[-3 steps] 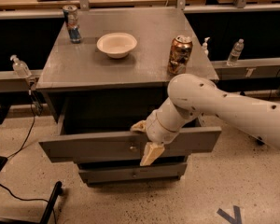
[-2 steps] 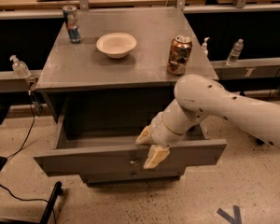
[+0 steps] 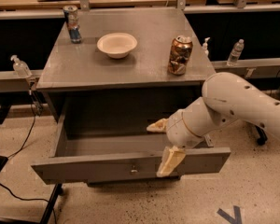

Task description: Open top drawer

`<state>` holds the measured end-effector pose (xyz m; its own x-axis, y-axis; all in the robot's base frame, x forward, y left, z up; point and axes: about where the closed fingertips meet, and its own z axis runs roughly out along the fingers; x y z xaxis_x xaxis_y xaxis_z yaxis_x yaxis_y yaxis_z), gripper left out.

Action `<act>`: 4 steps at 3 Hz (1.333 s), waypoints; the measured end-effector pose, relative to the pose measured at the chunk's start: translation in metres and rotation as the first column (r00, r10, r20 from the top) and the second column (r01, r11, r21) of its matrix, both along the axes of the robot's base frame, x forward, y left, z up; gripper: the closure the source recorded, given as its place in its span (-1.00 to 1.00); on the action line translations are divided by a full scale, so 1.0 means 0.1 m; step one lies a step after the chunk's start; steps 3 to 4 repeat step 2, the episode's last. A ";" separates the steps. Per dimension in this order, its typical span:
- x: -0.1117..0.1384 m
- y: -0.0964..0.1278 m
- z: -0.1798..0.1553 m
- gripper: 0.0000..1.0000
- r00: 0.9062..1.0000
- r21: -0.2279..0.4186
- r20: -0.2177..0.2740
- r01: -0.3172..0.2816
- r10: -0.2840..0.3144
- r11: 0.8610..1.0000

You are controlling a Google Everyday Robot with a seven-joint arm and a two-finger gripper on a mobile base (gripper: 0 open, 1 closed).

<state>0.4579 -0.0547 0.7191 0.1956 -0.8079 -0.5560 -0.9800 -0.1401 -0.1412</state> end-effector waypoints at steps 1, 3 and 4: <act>0.08 -0.20 0.35 -1.00 0.986 0.108 0.061 0.147 -0.155 0.983; 0.07 -0.26 0.38 -1.00 0.981 0.123 0.061 0.175 -0.184 0.977; 0.07 -0.26 0.38 -1.00 0.981 0.123 0.061 0.175 -0.184 0.977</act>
Offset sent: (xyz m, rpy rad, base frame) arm 0.0066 -0.0175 0.0315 0.0939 -0.0626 -0.1365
